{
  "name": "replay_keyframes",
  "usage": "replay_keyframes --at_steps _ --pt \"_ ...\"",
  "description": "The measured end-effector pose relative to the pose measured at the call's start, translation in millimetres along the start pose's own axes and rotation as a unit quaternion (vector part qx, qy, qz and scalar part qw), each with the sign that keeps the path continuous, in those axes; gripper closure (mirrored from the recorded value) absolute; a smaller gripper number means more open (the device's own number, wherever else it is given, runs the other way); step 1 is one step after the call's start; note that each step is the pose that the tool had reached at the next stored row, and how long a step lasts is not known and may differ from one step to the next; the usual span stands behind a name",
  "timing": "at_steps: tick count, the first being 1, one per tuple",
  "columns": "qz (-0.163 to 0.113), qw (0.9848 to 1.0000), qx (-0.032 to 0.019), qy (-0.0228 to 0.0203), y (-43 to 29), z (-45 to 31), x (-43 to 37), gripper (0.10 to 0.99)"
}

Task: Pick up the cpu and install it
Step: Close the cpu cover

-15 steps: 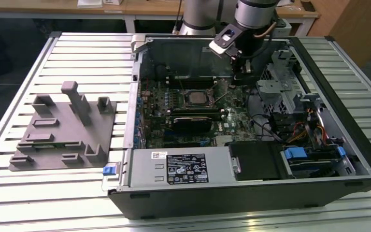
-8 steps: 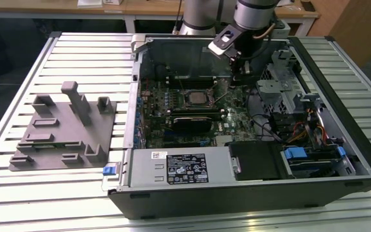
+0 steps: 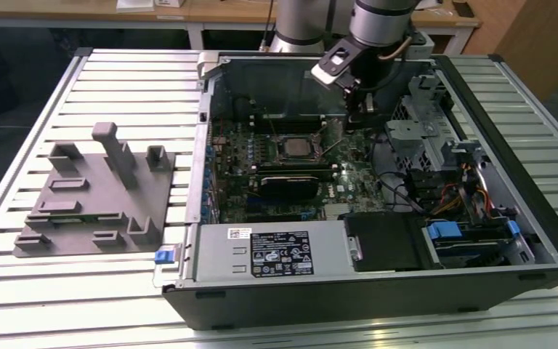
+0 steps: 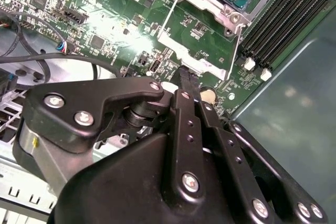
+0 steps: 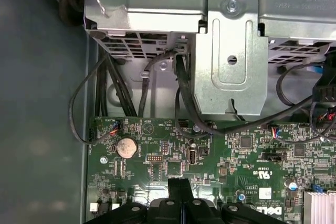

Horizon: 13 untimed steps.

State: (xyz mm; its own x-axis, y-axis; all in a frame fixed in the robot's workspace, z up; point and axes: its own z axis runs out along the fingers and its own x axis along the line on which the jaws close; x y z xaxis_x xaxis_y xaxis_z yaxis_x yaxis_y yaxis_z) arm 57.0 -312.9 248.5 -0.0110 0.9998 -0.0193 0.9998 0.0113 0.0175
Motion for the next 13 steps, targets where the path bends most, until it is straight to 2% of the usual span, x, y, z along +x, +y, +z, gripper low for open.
replay_keyframes --at_steps 13 --pt "0.0 1.0 0.0001 0.0001 -13.0 0.9 0.1 0.98"
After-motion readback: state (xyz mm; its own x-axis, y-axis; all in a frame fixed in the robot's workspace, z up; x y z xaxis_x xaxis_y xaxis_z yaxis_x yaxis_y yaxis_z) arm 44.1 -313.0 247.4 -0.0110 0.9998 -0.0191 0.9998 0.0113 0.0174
